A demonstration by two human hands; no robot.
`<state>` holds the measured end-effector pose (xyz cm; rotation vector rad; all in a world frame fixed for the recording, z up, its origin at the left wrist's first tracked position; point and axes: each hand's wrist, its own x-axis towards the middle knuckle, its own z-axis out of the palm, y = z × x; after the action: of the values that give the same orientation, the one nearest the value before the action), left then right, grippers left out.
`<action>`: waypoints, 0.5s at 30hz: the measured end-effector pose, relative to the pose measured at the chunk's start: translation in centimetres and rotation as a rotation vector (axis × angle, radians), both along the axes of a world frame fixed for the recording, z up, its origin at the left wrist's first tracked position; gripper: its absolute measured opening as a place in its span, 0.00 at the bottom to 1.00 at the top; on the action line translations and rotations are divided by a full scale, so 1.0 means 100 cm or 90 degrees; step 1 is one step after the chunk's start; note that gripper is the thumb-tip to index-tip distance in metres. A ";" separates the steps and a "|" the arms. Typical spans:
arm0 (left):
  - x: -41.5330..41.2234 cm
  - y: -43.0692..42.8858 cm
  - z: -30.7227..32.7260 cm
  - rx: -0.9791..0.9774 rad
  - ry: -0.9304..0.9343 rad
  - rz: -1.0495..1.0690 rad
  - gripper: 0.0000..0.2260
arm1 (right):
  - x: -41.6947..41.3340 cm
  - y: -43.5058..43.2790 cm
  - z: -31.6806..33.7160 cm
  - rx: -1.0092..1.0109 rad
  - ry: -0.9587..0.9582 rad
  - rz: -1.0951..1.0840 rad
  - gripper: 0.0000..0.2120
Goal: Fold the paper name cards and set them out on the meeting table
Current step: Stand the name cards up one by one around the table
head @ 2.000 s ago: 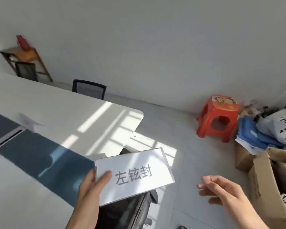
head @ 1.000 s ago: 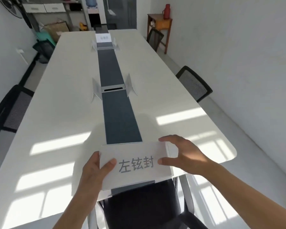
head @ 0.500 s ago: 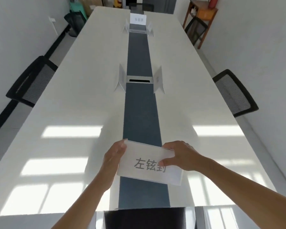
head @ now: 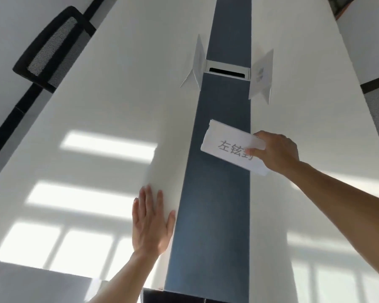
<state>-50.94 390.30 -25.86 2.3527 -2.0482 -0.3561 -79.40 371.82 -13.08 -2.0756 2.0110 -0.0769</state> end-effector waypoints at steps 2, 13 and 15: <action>0.000 0.000 -0.002 0.012 0.000 0.003 0.30 | 0.009 -0.024 -0.011 0.006 0.014 0.005 0.24; 0.001 -0.001 -0.001 0.027 -0.005 0.005 0.31 | 0.028 -0.096 -0.038 -0.016 0.041 0.033 0.28; 0.001 0.000 0.000 0.028 -0.002 0.006 0.31 | 0.031 -0.087 -0.040 -0.037 0.095 0.031 0.34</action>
<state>-50.81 390.27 -25.82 2.3880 -2.0501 -0.4014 -76.35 363.10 -17.09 -2.2260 2.0637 0.0297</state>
